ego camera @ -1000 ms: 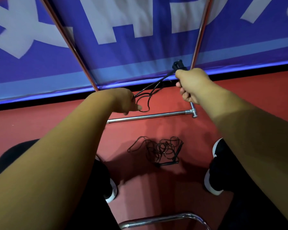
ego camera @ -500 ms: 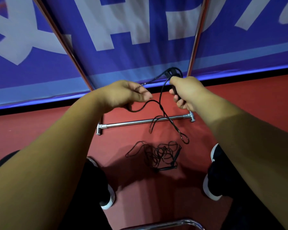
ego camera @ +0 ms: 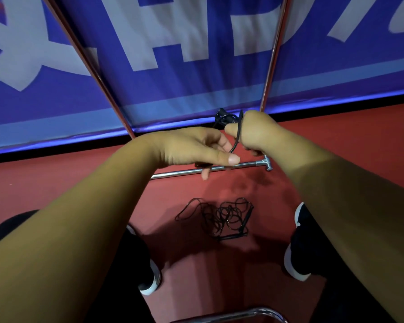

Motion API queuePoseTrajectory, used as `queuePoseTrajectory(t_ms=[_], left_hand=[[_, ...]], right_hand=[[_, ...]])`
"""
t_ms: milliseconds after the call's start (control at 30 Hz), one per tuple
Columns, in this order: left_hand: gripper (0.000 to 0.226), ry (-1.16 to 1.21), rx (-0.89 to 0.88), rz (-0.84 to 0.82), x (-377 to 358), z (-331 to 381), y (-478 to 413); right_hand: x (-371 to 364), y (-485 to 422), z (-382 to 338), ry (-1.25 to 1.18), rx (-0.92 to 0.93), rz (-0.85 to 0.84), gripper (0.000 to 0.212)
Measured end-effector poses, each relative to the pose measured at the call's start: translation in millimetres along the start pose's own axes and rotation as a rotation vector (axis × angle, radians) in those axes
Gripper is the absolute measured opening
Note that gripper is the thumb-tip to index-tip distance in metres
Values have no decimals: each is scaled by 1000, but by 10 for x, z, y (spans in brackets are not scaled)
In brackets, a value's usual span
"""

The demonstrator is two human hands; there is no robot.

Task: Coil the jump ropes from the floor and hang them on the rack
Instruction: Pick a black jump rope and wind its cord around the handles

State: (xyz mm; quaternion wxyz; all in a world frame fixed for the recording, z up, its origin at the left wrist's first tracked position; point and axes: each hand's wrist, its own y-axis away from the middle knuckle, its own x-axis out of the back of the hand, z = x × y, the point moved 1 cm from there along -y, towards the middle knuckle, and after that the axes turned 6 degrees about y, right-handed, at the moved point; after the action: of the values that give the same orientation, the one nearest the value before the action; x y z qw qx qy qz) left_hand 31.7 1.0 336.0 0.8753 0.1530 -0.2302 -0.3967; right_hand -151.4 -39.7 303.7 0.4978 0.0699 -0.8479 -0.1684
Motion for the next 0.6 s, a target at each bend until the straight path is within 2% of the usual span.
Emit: queuePoseTrajectory(t_ms=[67, 133, 200, 233, 333, 367, 433, 500, 600], left_hand=[[38, 24, 20, 185, 24, 14, -66], [7, 17, 64, 507, 193, -71, -112], [7, -46, 141, 729, 381, -227, -154], [11, -43, 167, 755, 428, -276, -161], [64, -40, 169, 690, 379, -293, -174], [73, -29, 160, 638, 303, -265, -186], [62, -83, 125, 552, 168, -254, -247], [35, -265, 66, 561, 94, -270, -310], [18, -329, 45, 601, 111, -336, -307]], right_hand=[[-30, -18, 11, 109, 33, 21, 30], [-69, -29, 25, 149, 58, 36, 38], [-99, -22, 40, 185, 96, 25, 36], [-115, -27, 50, 208, 110, 23, 35], [-152, -18, 58, 262, 143, 30, 38], [-170, -18, 54, 269, 151, 31, 38], [-219, -22, 41, 283, 177, 34, 36], [-252, -12, 21, 285, 198, 34, 37], [-279, 12, -19, 289, 227, 23, 40]])
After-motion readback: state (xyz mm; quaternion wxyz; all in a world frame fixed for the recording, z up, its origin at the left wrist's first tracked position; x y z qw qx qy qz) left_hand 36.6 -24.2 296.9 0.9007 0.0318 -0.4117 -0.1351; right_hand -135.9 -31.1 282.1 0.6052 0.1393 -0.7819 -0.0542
